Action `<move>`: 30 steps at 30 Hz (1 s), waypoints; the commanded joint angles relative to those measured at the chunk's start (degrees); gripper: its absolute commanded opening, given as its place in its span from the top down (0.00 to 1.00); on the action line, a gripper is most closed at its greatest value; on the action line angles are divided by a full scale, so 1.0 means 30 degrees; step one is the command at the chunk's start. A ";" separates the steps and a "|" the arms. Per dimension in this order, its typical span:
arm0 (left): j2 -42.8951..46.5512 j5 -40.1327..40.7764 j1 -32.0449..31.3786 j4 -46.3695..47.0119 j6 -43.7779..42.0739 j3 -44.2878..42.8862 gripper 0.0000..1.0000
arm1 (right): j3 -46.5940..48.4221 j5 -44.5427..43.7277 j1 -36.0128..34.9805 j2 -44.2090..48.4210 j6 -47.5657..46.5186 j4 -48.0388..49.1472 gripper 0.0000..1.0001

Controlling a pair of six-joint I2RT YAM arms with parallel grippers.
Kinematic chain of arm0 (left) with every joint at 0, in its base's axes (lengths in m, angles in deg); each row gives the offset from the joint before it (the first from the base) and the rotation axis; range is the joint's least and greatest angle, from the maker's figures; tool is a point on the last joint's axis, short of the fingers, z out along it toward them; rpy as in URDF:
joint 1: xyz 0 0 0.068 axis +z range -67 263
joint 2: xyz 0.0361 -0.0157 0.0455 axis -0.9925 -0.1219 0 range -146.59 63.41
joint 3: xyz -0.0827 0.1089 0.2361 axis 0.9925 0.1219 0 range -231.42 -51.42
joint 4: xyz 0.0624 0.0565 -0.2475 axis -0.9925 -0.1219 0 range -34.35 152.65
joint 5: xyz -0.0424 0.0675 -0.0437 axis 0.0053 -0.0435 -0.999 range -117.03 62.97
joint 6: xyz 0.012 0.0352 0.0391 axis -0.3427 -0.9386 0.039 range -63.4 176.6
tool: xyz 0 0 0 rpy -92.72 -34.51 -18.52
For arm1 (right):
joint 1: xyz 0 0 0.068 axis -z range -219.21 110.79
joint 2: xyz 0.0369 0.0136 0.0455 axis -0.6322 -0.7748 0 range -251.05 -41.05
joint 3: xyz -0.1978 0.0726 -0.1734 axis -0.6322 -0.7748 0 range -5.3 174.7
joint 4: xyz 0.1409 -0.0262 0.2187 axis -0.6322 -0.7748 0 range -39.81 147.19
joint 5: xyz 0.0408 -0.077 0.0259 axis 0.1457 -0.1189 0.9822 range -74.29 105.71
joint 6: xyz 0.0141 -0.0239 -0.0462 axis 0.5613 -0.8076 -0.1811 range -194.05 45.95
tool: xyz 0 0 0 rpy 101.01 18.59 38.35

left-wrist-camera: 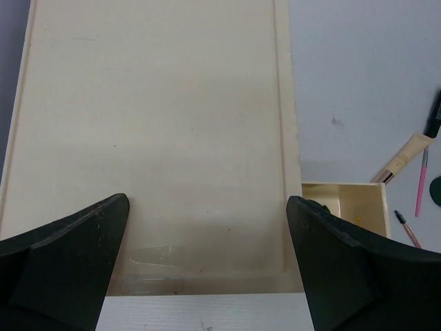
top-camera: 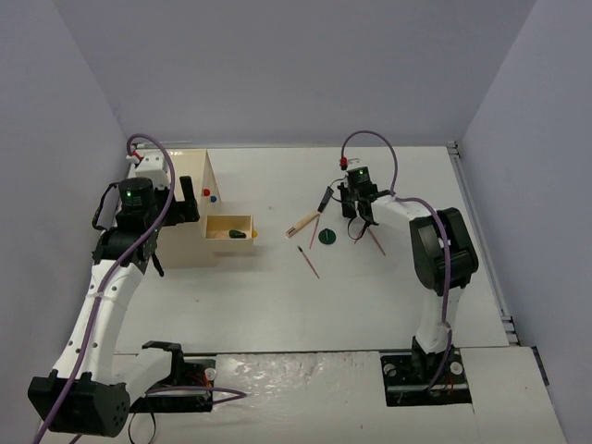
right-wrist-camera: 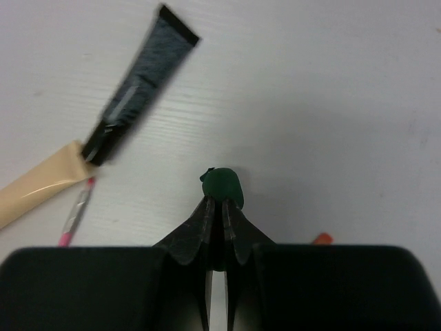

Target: Organize the makeup

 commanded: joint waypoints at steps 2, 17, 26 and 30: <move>-0.0059 0.0073 0.0156 0.0064 0.0148 -0.0851 0.03 | 0.1013 0.2938 -0.3802 0.4147 -0.1545 0.1782 1.00; -0.0075 0.0015 0.0138 0.0082 0.0165 -0.0834 0.03 | 0.5695 0.8868 -0.8666 0.1139 -0.3501 0.3610 0.97; -0.0064 -0.0073 0.0155 0.0093 0.0177 -0.0851 0.03 | 0.6279 0.9138 -0.9078 0.0435 -0.3542 0.3305 0.60; -0.0113 -0.0083 0.0156 0.0064 0.0177 -0.0881 0.03 | 0.6121 0.9088 -0.9136 0.1081 -0.3670 0.3266 0.52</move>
